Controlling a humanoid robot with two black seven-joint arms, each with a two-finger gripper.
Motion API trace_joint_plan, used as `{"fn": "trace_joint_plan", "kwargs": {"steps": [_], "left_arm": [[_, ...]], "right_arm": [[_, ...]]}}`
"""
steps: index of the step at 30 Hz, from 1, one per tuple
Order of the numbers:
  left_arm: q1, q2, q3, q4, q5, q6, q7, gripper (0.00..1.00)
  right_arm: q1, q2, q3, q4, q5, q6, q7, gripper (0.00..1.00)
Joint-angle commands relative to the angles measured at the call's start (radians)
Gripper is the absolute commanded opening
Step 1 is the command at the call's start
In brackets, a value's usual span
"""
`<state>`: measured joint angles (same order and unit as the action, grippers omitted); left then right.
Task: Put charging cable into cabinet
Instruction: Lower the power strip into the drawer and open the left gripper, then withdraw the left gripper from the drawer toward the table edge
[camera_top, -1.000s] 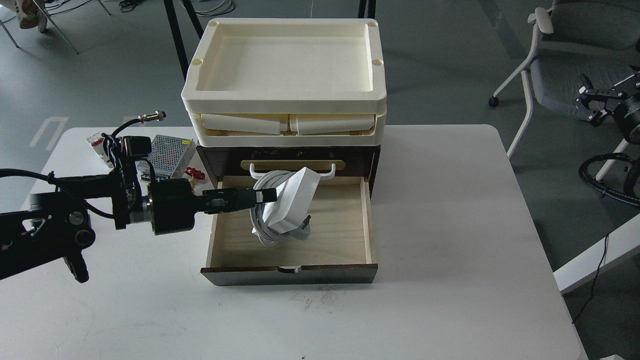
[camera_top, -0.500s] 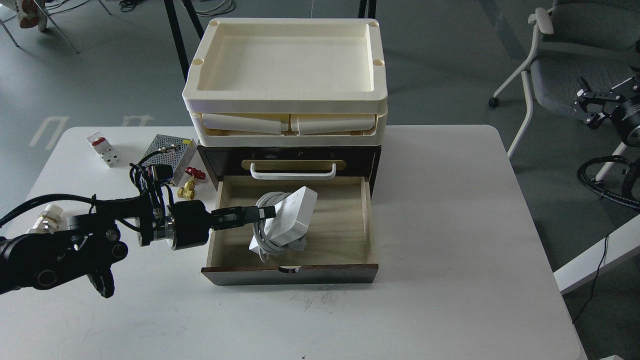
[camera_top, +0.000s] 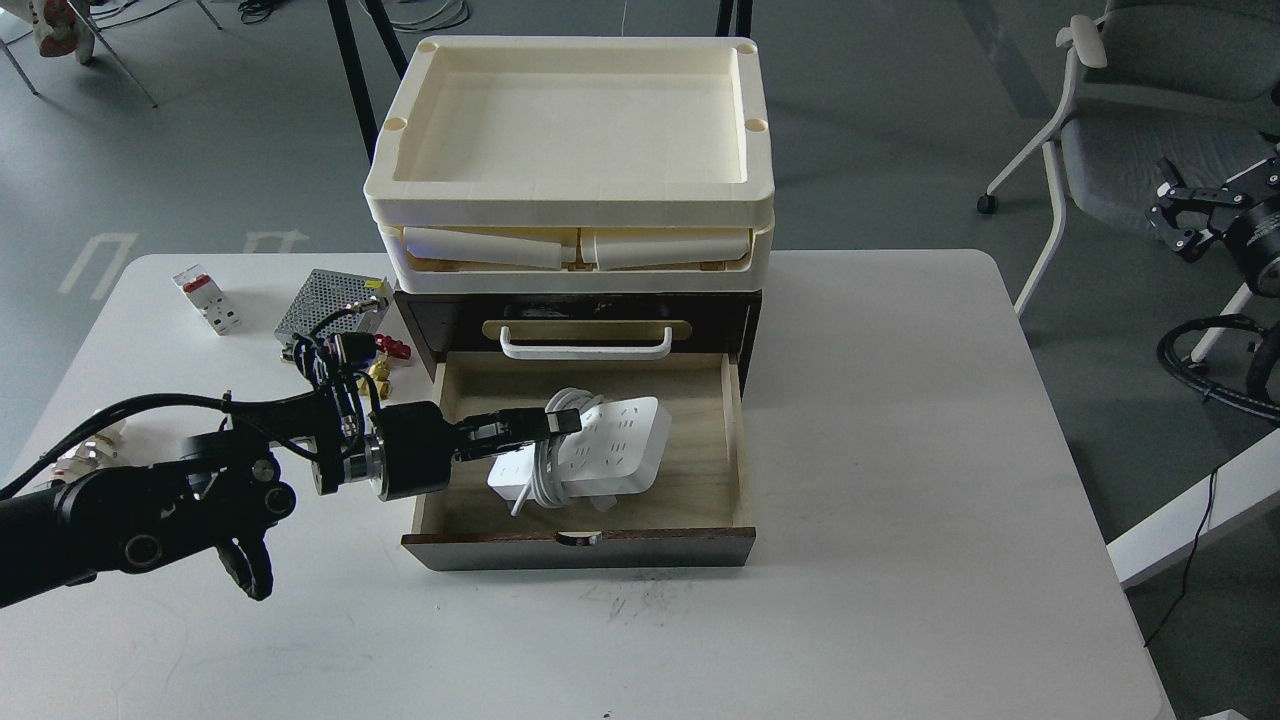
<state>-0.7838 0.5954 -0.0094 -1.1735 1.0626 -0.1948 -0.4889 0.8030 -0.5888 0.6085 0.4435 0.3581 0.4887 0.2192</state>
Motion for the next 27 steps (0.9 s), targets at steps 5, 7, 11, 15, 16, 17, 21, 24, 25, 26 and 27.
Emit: {"fn": "trace_joint_plan", "kwargs": {"steps": [5, 7, 11, 15, 16, 17, 21, 24, 25, 26, 27], "left_arm": [[0.02, -0.016, -0.001, 0.003, -0.035, -0.002, 0.0, 0.47], [0.018, -0.012, -0.003, 0.003, -0.061, -0.003, 0.0, 0.54], [0.026, 0.017, -0.046, -0.005, -0.139, -0.026, 0.0, 0.65], [0.092, 0.087, -0.179, -0.005, -0.226, -0.171, 0.0, 0.72], [0.118, 0.105, -0.22, -0.005, -0.239, -0.21, 0.0, 0.72], [0.151, 0.124, -0.268, -0.005, -0.25, -0.253, 0.0, 0.73], [0.331, 0.175, -0.531, -0.006, -0.268, -0.294, 0.0, 0.78], [0.455, 0.175, -0.761, -0.002, -0.292, -0.294, 0.0, 0.8], [0.483, 0.175, -0.841, 0.003, -0.308, -0.294, 0.0, 0.8], [0.5, 0.175, -0.906, 0.008, -0.329, -0.294, 0.0, 0.81], [0.506, 0.173, -0.972, 0.023, -0.358, -0.294, 0.0, 0.81]], "right_arm": [[-0.015, 0.003, 0.013, 0.001, 0.001, 0.0, 0.0, 1.0], [-0.015, 0.003, 0.013, 0.001, 0.001, 0.0, 0.0, 1.0], [-0.015, 0.003, 0.013, 0.001, 0.002, 0.0, 0.0, 1.0], [-0.015, 0.003, 0.014, 0.001, 0.002, 0.0, 0.0, 1.0], [-0.015, 0.001, 0.014, 0.001, 0.001, 0.0, 0.0, 1.0], [-0.015, 0.001, 0.014, 0.001, 0.002, 0.0, 0.0, 1.0], [-0.015, 0.0, 0.019, 0.0, 0.001, 0.0, 0.0, 1.0], [-0.015, 0.001, 0.028, 0.003, 0.002, 0.0, 0.0, 1.0], [-0.015, 0.001, 0.039, 0.007, 0.002, 0.0, 0.0, 1.0], [-0.015, 0.001, 0.051, 0.012, 0.002, 0.0, 0.0, 1.0], [-0.015, 0.001, 0.065, 0.02, 0.002, 0.0, 0.0, 1.0]]}}
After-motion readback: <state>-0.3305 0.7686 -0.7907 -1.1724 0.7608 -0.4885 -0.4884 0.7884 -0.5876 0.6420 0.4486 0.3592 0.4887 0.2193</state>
